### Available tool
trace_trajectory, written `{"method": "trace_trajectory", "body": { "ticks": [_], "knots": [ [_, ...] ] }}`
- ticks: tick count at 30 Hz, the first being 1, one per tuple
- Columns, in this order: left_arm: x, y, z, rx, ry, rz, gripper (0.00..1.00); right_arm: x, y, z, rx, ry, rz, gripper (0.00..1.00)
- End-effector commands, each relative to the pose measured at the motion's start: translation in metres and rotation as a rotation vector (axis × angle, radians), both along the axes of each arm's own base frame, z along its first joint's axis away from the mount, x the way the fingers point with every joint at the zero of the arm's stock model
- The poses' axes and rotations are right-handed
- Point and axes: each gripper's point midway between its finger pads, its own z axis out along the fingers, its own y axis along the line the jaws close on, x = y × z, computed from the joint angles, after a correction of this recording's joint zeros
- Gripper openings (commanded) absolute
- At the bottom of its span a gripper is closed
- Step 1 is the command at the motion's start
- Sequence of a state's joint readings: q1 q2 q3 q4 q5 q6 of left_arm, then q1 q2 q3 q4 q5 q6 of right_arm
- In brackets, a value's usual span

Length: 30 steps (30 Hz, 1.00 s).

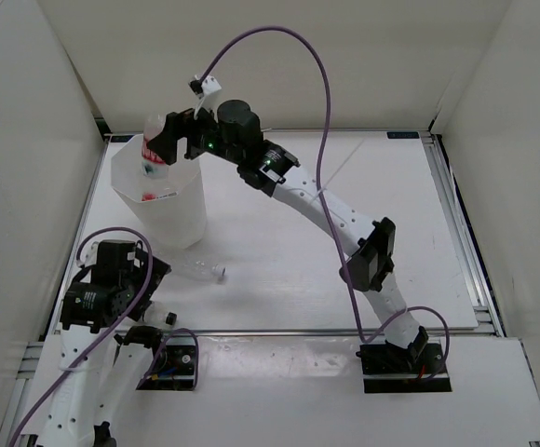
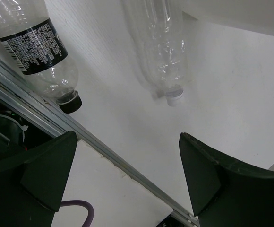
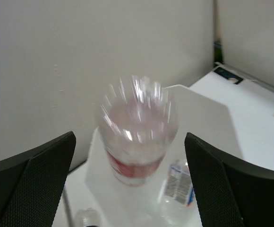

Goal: Put the plastic bottles in the bin

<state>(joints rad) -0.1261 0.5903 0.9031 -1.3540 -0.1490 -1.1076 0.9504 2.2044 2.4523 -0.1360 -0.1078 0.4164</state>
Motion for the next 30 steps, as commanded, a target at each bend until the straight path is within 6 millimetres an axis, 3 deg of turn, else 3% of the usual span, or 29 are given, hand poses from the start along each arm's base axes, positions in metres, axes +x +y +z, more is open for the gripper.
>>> {"method": "trace_trajectory", "body": {
  "ticks": [1, 3, 5, 9, 10, 11, 13, 15, 19, 25, 30],
  "knots": [
    [-0.011, 0.000, -0.007, 0.004, 0.063, -0.019, 1.00, 0.013, -0.053, 0.091, 0.087, -0.252, -0.171, 1.00],
    [-0.010, 0.008, -0.006, 0.039, 0.079, 0.022, 1.00, 0.006, -0.079, 0.119, 0.109, -0.266, -0.230, 1.00],
    [-0.011, 0.016, -0.004, 0.071, 0.078, 0.053, 1.00, 0.001, -0.093, 0.125, 0.096, -0.265, -0.253, 1.00],
    [-0.004, 0.027, 0.001, 0.091, 0.052, 0.164, 1.00, -0.019, -0.119, 0.117, 0.014, -0.236, -0.262, 1.00],
    [-0.003, 0.029, 0.001, 0.086, 0.047, 0.189, 1.00, -0.017, -0.121, 0.101, -0.034, -0.223, -0.272, 1.00],
    [-0.001, 0.030, -0.002, 0.074, 0.056, 0.245, 1.00, -0.026, -0.129, 0.105, -0.038, -0.219, -0.274, 1.00],
    [0.005, 0.034, -0.003, 0.051, 0.057, 0.350, 1.00, -0.032, -0.133, 0.079, -0.114, -0.188, -0.270, 1.00],
    [0.008, 0.035, -0.006, 0.043, 0.073, 0.400, 1.00, -0.044, -0.145, 0.079, -0.136, -0.187, -0.270, 1.00],
    [0.013, 0.043, -0.026, 0.054, 0.168, 0.537, 1.00, -0.052, -0.165, 0.051, -0.242, -0.120, -0.281, 1.00],
    [0.002, 0.053, -0.057, 0.037, 0.348, 0.662, 1.00, -0.069, -0.181, 0.023, -0.307, -0.024, -0.275, 1.00],
    [-0.007, 0.061, -0.074, 0.057, 0.465, 0.719, 1.00, -0.077, -0.188, -0.015, -0.391, 0.029, -0.257, 1.00]
  ]
}}
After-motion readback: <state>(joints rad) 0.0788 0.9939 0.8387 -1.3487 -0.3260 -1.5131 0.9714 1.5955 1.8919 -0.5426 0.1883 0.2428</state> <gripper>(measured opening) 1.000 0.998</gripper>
